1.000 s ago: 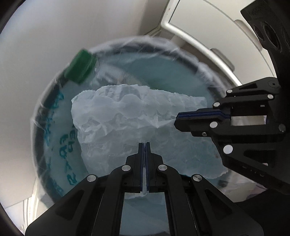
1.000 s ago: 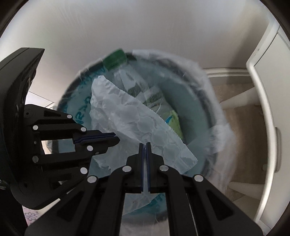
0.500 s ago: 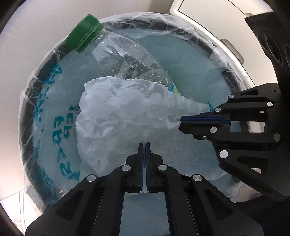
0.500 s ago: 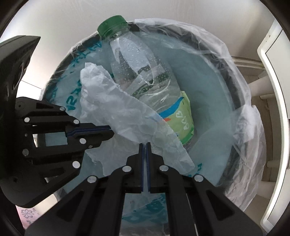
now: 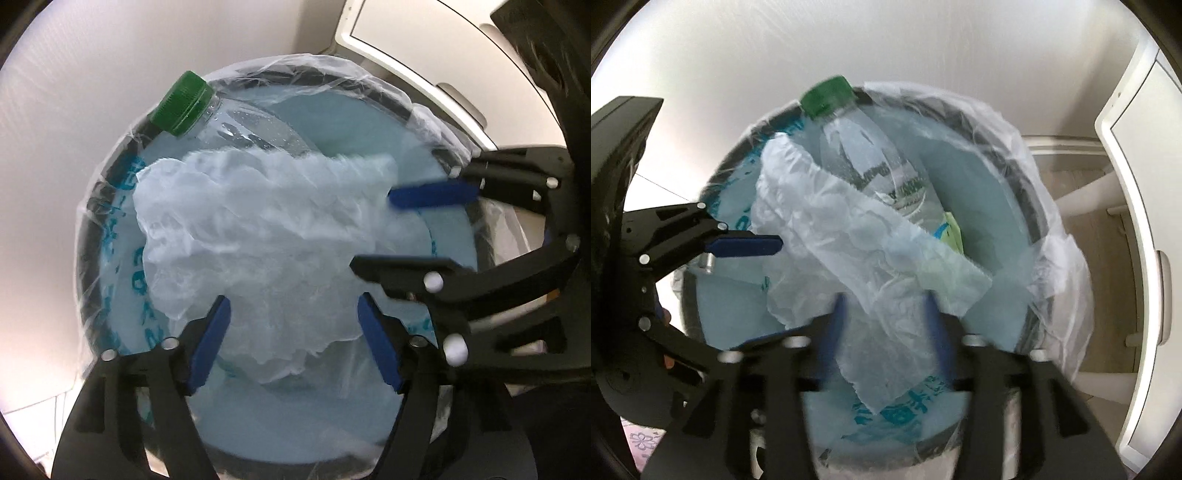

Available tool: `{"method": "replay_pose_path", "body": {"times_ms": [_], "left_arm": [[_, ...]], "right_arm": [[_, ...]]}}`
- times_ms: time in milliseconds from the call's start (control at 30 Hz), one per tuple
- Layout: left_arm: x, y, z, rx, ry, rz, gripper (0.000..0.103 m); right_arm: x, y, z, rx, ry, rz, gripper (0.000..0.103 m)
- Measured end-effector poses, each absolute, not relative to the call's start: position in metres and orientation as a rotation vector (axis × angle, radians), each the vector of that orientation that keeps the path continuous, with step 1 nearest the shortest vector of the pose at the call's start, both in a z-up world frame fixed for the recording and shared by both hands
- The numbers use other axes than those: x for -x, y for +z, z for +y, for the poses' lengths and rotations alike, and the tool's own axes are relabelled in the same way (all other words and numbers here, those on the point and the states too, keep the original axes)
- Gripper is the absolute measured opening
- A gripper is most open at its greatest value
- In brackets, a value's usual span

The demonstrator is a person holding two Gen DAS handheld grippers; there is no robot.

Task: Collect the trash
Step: 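Lower the bubble wrap into the bin and open the right gripper, then move the right gripper back up toward the nightstand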

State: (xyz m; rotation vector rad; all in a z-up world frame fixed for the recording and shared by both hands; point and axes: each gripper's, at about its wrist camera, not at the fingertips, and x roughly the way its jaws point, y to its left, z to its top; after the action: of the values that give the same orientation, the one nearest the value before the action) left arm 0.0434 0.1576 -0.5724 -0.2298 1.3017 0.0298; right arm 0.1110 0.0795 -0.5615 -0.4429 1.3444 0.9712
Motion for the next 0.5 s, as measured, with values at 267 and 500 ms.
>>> {"method": "replay_pose_path", "body": {"times_ms": [267, 500], "left_arm": [[-0.033, -0.551, 0.154, 0.195, 0.07, 1.261, 0.093], [-0.027, -0.526, 0.147, 0.216, 0.157, 1.197, 0.097]], "right_arm": [[-0.107, -0.529, 0.072, 0.472, 0.977, 1.221, 0.094], [-0.097, -0.494, 0.062, 0.485, 0.926, 1.089, 0.096]]}}
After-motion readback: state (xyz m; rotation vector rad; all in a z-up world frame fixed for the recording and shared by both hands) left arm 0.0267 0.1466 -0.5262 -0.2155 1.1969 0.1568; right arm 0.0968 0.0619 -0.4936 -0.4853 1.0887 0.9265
